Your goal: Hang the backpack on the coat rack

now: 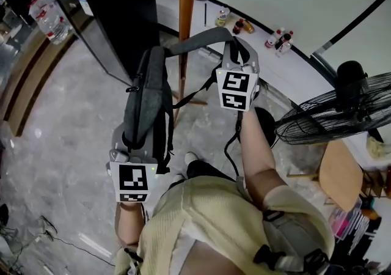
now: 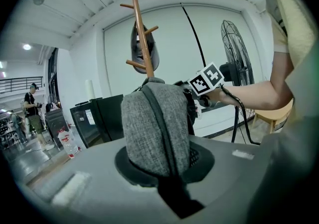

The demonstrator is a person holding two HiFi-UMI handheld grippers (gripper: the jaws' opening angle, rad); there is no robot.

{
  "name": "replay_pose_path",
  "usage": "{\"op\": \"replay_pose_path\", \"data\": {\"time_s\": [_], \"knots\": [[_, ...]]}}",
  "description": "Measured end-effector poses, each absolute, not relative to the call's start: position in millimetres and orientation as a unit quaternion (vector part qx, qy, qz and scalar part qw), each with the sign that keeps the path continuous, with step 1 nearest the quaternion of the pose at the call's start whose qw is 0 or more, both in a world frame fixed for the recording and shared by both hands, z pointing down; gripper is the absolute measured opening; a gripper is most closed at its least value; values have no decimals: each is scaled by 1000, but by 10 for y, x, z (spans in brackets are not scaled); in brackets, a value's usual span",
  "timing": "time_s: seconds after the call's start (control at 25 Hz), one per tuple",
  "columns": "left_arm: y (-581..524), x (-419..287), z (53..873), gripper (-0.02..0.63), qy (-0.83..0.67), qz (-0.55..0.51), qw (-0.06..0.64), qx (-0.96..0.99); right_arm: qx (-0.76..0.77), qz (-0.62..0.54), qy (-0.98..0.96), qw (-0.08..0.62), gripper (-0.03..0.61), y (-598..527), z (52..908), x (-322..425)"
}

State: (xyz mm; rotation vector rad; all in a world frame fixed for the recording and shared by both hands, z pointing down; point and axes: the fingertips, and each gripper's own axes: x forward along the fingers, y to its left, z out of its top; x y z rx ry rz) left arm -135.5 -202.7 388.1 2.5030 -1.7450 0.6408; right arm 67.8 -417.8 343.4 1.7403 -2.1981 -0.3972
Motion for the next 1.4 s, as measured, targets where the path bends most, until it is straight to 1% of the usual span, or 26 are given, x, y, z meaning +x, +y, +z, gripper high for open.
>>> {"op": "replay_pose_path", "data": {"time_s": [0.12,0.52,1.04,1.4], "knots": [[-2044,-1329,3921,63,-564,202,19,800,599,-172,-763,170,34,-4283,3450,635],[-2073,-1248,4129,63,-558,200,48,804,568,-150,-792,165,34,-4509,3647,574],[-2186,-1215,4295,63,-556,209,46,803,537,-101,-818,177,34,-4779,3885,549],[-2202,-1249,4395,61,-557,192,54,806,530,-92,-824,180,34,-4823,3993,545]]}}
